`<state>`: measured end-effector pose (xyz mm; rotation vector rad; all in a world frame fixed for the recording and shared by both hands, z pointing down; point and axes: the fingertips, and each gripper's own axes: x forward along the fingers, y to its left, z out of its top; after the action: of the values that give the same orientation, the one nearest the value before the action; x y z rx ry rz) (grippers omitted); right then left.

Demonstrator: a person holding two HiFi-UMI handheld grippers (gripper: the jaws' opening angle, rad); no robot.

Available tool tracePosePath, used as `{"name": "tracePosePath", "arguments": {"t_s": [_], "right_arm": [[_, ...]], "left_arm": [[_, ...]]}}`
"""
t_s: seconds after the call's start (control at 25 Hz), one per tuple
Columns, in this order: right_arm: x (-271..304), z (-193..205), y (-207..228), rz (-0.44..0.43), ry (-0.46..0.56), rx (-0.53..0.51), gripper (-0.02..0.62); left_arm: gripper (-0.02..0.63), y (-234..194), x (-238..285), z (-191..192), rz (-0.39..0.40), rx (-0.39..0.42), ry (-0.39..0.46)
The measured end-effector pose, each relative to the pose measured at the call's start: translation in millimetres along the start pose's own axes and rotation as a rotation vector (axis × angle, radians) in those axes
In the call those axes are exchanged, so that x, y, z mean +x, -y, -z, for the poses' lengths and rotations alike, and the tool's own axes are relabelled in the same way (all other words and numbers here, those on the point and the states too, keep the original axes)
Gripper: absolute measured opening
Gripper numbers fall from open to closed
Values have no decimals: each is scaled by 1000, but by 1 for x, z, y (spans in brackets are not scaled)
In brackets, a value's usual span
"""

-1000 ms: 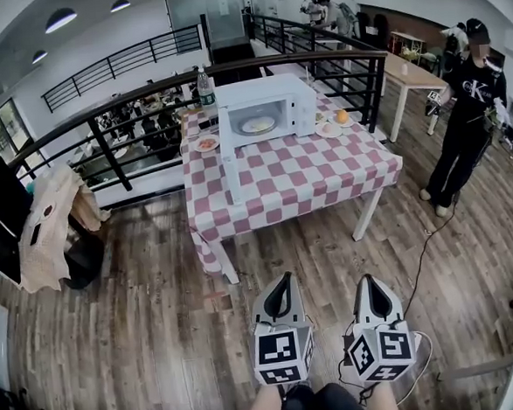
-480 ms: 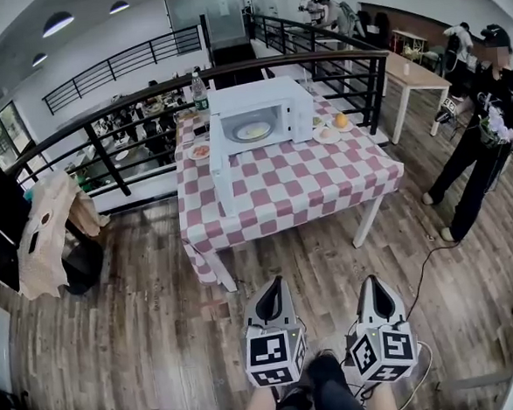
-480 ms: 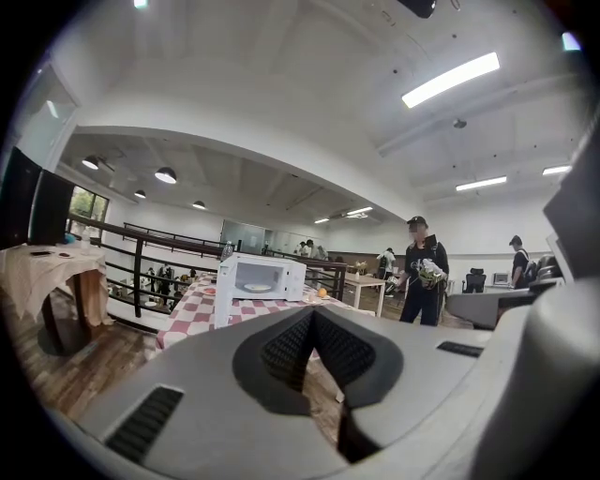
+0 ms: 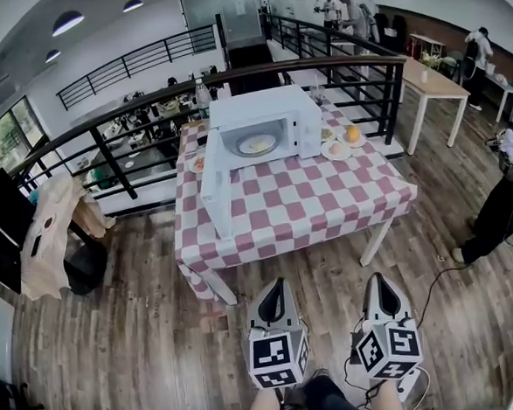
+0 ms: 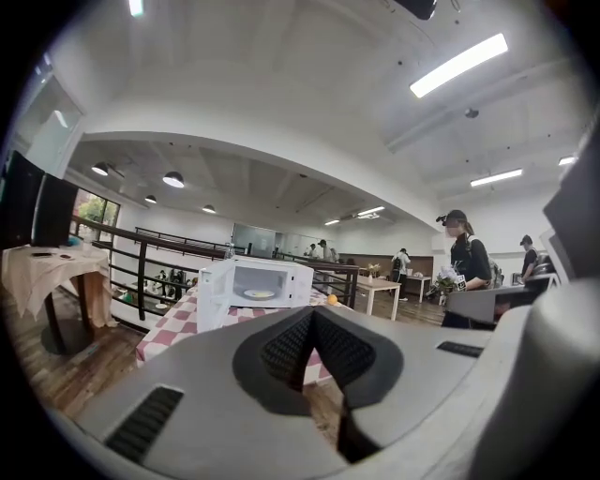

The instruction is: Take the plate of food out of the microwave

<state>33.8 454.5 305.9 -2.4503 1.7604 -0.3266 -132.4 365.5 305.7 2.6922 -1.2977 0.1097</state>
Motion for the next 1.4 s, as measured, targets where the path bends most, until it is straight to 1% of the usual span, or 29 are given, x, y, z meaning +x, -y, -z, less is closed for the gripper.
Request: {"name": "tracePosePath", "arguments": {"t_s": [0.2,0.4,0.56,0.84,1.12,1.4], "right_arm": [[37,-6,20,-28,-13,5,-5],[65,-5,30,-65,-37,13,-5],[84,3,33,-90,-59,13,-5],[109,4,31,-124,-73,16,-5],[137,7,29,-140,-85,20,-5],[182,6,27,-144,-88,13,-5]], "left_arm": [[12,3,33,2,-41,-11,-13],[12,-1,55,1,-88,-22,-17],[12,-5,68,7,-123,-36,-25],[12,-14,83,10,-160,-40,-38],[12,-25,105,9,-181,-40,-39],[12,-39,149,7,-173,-46,-39]]}}
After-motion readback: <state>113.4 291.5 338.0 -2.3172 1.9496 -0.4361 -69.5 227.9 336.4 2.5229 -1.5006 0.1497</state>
